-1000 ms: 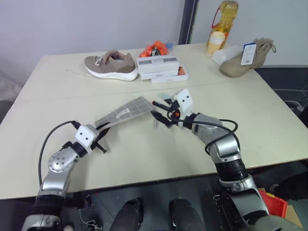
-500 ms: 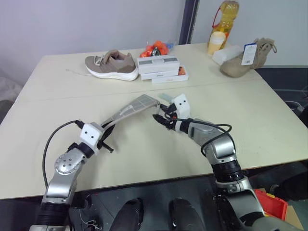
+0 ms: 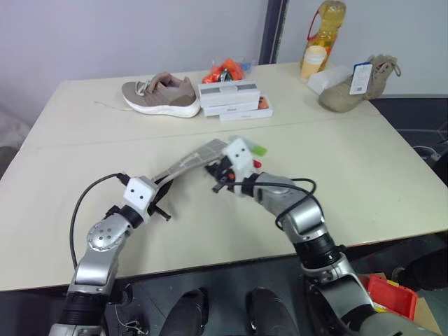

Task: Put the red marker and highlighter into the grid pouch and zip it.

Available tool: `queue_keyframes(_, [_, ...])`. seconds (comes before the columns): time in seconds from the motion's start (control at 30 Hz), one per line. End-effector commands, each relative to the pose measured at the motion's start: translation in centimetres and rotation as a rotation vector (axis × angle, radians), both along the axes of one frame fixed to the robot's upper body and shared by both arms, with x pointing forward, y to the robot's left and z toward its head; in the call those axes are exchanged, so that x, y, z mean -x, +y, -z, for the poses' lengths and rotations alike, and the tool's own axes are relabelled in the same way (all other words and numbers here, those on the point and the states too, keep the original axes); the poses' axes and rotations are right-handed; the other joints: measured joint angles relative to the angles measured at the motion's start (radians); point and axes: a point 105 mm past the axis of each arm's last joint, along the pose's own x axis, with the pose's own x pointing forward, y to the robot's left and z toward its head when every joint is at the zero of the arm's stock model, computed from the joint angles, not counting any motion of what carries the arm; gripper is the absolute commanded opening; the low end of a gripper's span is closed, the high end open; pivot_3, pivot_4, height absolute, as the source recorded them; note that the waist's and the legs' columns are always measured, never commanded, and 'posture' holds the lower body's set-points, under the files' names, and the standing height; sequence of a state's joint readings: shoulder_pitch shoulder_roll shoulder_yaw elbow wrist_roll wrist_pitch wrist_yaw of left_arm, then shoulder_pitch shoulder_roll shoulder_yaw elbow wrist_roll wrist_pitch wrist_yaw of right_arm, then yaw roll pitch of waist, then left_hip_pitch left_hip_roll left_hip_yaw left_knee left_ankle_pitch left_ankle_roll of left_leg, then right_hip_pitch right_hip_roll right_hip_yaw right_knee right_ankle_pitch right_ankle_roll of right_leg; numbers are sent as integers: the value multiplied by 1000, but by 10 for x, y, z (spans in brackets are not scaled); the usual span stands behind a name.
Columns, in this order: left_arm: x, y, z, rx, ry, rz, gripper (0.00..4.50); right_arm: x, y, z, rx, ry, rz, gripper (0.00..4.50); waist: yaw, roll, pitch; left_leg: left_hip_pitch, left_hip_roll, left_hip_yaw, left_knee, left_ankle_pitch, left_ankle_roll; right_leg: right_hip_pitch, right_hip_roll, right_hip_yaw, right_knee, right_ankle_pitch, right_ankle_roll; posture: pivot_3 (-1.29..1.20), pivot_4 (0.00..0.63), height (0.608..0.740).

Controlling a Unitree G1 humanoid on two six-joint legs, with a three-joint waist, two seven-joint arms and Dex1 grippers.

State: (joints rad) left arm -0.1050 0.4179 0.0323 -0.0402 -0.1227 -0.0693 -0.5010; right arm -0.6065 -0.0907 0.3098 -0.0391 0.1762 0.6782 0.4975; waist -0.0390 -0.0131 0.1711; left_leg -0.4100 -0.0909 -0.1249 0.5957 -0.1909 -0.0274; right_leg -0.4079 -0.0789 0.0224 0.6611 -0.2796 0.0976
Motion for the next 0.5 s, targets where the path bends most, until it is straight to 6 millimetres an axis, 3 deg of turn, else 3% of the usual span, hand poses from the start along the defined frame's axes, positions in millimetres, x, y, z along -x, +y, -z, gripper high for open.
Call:
queue_keyframes(0.03, [-3,-5,-10,10,-34,3,0,18,29,-26,-19,-90,-122,22,4,0,0,0,0,0,0,0,0,0,0,0,0,0,0,0,150,740])
queue_keyframes(0.23, [-4,-8,-10,21,-31,-5,0,53,64,-38,-4,-138,-348,22,3,0,0,0,0,0,0,0,0,0,0,0,0,0,0,0,150,740])
queue_keyframes(0.47, [-7,1,-12,31,-38,-68,0,45,54,-36,12,-134,-311,22,3,0,0,0,0,0,0,0,0,0,0,0,0,0,0,0,150,740])
queue_keyframes(0.5, [-9,5,-13,28,-43,-87,0,40,45,-36,11,-118,-290,266,3,0,0,0,0,0,0,0,0,0,0,0,0,0,0,0,150,740])
